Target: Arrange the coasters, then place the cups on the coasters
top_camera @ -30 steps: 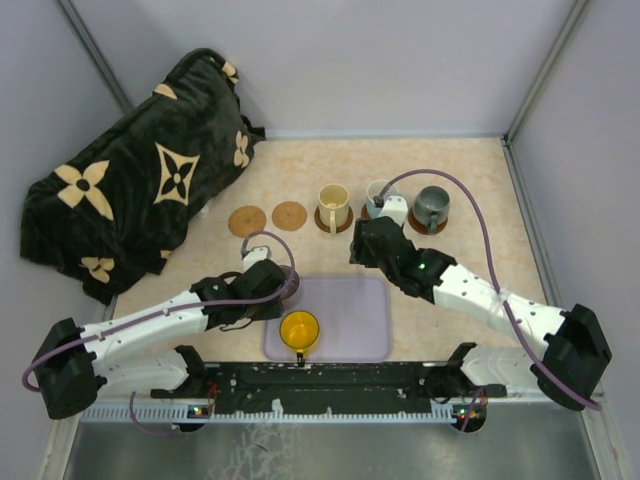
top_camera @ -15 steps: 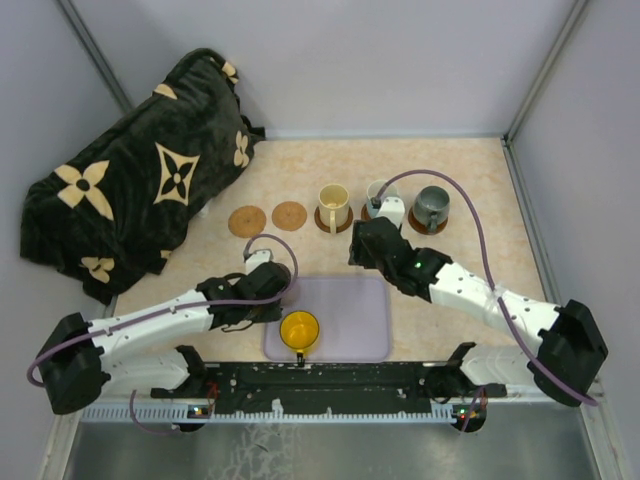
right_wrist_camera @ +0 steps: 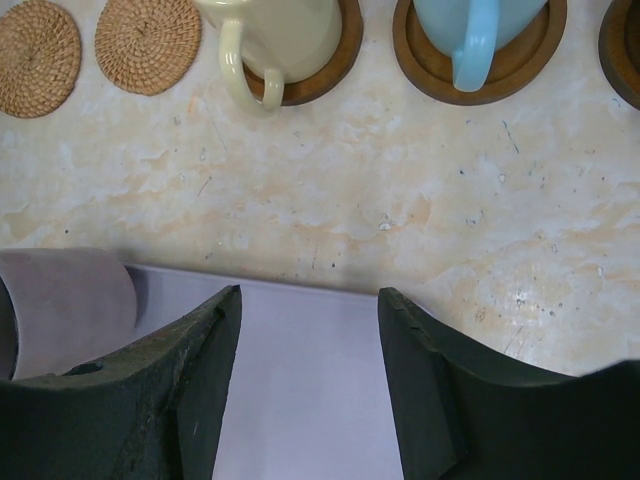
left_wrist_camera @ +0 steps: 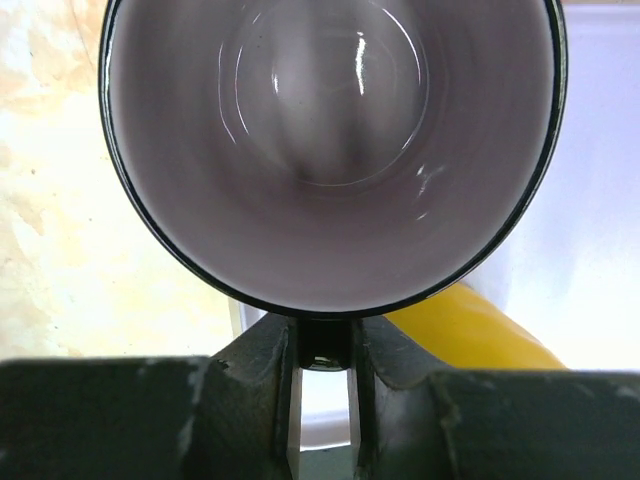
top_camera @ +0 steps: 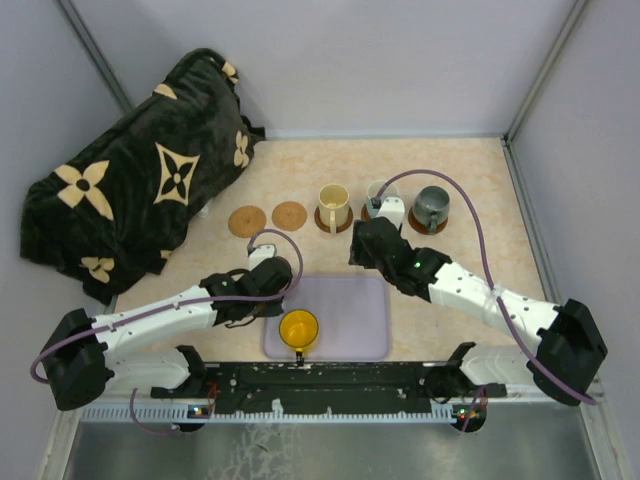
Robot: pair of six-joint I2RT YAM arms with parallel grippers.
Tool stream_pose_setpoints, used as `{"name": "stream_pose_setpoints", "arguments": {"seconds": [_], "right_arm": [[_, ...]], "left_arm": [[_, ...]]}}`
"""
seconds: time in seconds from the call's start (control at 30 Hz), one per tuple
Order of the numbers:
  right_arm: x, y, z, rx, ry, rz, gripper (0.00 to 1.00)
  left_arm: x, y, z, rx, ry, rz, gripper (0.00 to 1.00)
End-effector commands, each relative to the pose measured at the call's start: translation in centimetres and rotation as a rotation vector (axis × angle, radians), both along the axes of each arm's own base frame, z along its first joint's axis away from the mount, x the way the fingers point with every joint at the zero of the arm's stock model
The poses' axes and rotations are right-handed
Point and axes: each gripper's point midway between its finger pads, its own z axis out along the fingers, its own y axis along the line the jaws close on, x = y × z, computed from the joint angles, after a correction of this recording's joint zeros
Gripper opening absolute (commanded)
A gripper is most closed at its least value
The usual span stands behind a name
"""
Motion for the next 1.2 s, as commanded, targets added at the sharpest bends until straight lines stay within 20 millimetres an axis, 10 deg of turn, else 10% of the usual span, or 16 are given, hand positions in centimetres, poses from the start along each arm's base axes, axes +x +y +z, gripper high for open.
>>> {"name": "stream_pose_setpoints", "arguments": {"seconds": [0.0,0.53,1.17], "right_arm": [[0.6,0.1,1.2,0.022,-0.044,-0.030,0.57],[0.6,-0.5,1.5,0.021,-0.064,-0.047,0.57],[-1.1,-6.7,3.0,-0.036,-0.135,-0.214,0.57]], "left_arm": [[3.0,-1.1,3.4,-0.022,-0.141,0.019,0.00],[7.2,-1.5,6.2,0.090,-0.277,0.036,0.00],[19.8,0.0,6.4,0.119,-0.188,0.067,0.00]]}}
